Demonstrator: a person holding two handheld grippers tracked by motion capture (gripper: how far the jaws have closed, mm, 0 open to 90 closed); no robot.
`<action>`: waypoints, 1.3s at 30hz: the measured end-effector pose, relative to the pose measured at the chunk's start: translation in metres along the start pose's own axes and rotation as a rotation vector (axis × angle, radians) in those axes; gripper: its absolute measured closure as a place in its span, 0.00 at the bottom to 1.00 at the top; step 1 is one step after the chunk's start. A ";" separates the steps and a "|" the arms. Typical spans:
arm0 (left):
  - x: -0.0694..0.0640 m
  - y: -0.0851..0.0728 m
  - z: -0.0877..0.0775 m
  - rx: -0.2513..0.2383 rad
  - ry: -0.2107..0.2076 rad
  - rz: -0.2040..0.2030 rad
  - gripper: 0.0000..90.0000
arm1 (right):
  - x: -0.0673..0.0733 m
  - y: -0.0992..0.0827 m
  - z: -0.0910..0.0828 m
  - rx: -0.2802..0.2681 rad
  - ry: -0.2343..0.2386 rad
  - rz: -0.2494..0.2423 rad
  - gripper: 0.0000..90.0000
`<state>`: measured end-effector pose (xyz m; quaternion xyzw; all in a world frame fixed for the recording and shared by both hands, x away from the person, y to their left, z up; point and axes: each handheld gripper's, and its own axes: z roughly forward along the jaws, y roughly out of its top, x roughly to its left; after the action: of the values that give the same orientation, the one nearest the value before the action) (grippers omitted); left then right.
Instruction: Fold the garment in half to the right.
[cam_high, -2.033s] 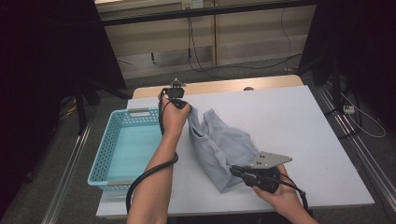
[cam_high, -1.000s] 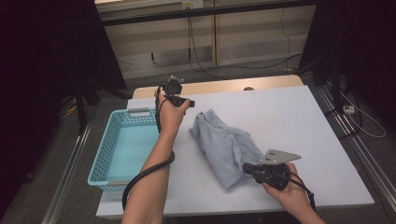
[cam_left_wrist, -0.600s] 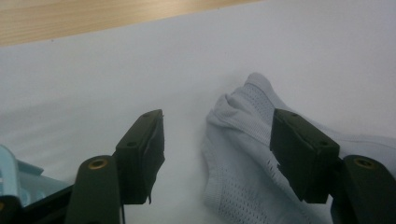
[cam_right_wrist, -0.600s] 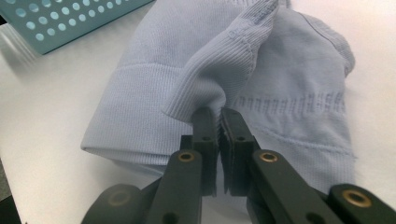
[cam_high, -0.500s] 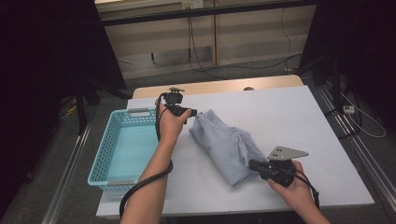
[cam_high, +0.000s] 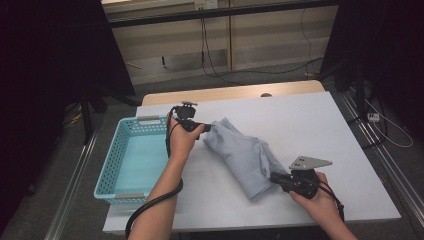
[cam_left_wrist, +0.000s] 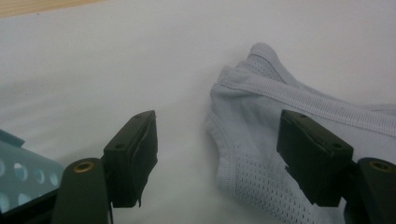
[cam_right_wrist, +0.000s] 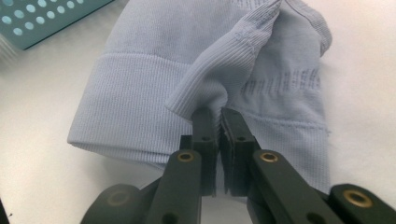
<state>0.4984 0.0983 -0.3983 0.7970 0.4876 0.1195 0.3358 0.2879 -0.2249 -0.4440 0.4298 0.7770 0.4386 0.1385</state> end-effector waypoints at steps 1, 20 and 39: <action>0.000 -0.001 0.000 0.000 0.001 0.002 0.33 | 0.000 0.000 0.000 -0.001 -0.002 0.001 0.95; 0.000 -0.007 -0.001 0.011 0.002 0.024 0.30 | 0.008 0.008 0.002 -0.080 -0.047 -0.085 0.45; 0.000 -0.009 -0.001 0.015 0.011 0.031 0.29 | 0.008 0.011 -0.002 -0.097 -0.066 -0.069 0.32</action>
<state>0.4923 0.1015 -0.4035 0.8062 0.4779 0.1253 0.3255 0.2882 -0.2168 -0.4326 0.4099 0.7641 0.4563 0.1998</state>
